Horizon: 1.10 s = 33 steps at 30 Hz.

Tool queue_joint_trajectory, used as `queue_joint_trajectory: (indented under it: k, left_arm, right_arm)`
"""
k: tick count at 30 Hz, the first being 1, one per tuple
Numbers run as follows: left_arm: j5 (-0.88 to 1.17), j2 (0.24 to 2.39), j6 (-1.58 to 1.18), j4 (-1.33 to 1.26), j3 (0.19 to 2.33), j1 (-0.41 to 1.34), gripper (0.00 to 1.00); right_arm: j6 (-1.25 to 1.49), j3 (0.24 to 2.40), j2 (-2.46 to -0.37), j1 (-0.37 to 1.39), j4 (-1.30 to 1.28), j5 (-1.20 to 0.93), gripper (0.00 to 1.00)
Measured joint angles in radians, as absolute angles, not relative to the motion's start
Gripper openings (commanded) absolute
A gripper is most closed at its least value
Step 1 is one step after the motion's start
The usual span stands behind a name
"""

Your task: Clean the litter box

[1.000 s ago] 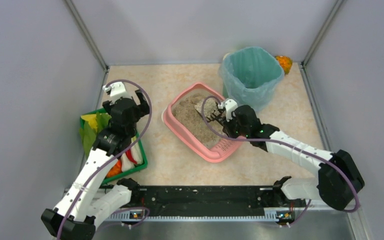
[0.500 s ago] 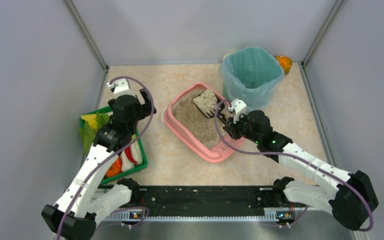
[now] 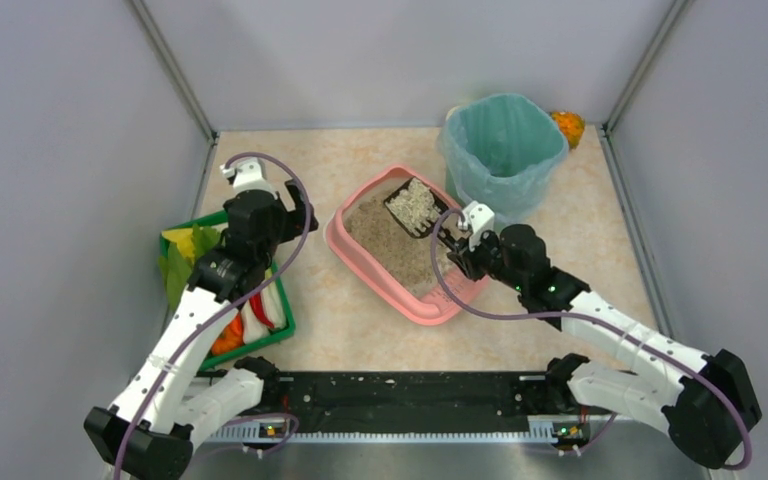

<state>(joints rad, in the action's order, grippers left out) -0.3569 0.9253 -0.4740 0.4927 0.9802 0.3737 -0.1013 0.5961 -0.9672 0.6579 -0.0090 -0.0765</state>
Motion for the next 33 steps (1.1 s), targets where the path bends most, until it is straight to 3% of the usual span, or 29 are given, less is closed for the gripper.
queue_joint_trajectory:
  k: [11, 33]
  left_arm:
    - [-0.362, 0.903, -0.477, 0.484, 0.958, 0.374, 0.99]
    - [-0.484, 0.612, -0.398, 0.281, 0.63, 0.374, 0.99]
  right_arm:
    - [-0.194, 0.644, -1.037, 0.659, -0.071, -0.029, 0.0]
    - [-0.463, 0.67, -1.045, 0.816, -0.136, 0.353, 0.0]
